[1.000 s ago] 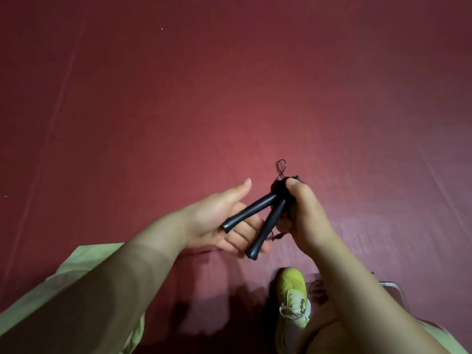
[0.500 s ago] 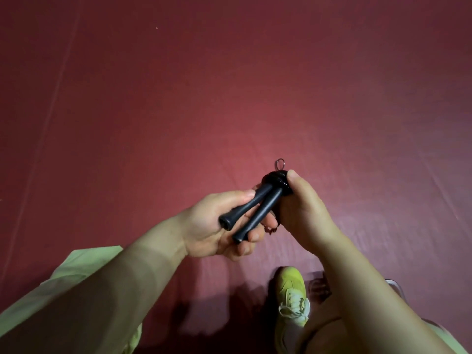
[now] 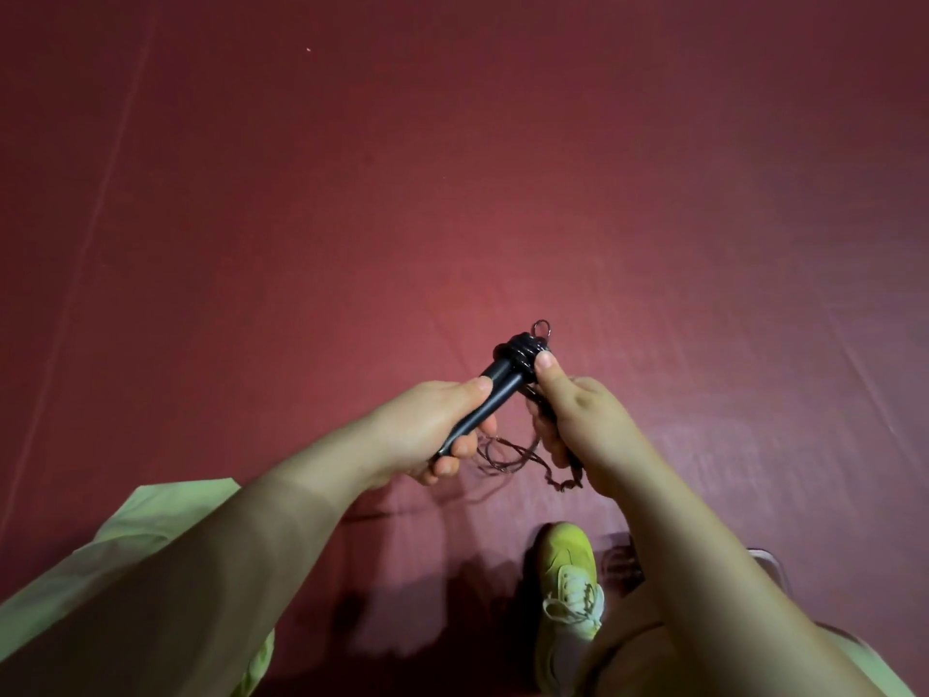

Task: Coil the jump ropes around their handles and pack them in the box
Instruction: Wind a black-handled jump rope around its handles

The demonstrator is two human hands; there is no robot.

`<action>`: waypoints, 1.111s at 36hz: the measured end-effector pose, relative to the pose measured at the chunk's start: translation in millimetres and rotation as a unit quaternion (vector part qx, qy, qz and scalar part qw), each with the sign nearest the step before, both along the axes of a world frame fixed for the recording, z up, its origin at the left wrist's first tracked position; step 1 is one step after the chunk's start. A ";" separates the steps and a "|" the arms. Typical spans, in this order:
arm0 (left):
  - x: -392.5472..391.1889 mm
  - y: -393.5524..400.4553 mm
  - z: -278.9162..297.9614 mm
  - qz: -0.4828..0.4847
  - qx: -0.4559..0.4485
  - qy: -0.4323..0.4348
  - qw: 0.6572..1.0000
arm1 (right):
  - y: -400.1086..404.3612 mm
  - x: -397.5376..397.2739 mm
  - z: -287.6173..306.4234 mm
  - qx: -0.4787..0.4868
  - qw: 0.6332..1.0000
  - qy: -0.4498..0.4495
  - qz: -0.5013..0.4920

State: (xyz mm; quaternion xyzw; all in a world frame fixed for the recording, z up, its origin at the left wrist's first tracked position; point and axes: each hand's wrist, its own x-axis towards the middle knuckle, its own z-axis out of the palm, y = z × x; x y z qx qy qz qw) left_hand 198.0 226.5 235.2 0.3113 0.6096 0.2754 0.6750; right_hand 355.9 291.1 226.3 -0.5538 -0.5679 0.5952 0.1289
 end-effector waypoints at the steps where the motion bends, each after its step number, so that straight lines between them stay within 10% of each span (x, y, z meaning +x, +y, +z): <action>1: 0.0 0.5 -0.9 0.000 0.005 0.009 1.000 | -0.8 -1.3 -1.1 0.008 1.000 -0.008 -0.005; 17: 3.1 -5.6 -14.1 -0.185 0.066 0.357 0.913 | -8.8 -4.0 -3.9 -0.105 0.994 -0.015 -0.035; 24: 8.4 -3.9 -11.9 -0.208 0.042 0.254 0.944 | -5.7 -3.0 1.6 -0.005 0.999 0.016 -0.046; 28: 6.2 -6.0 -3.7 -0.155 0.015 -0.021 0.988 | -5.4 -4.3 1.5 -0.008 0.993 0.095 -0.073; 40: 13.3 -12.6 2.6 -0.061 -0.063 -0.413 0.907 | -3.1 -3.2 6.4 -0.063 0.954 0.272 -0.112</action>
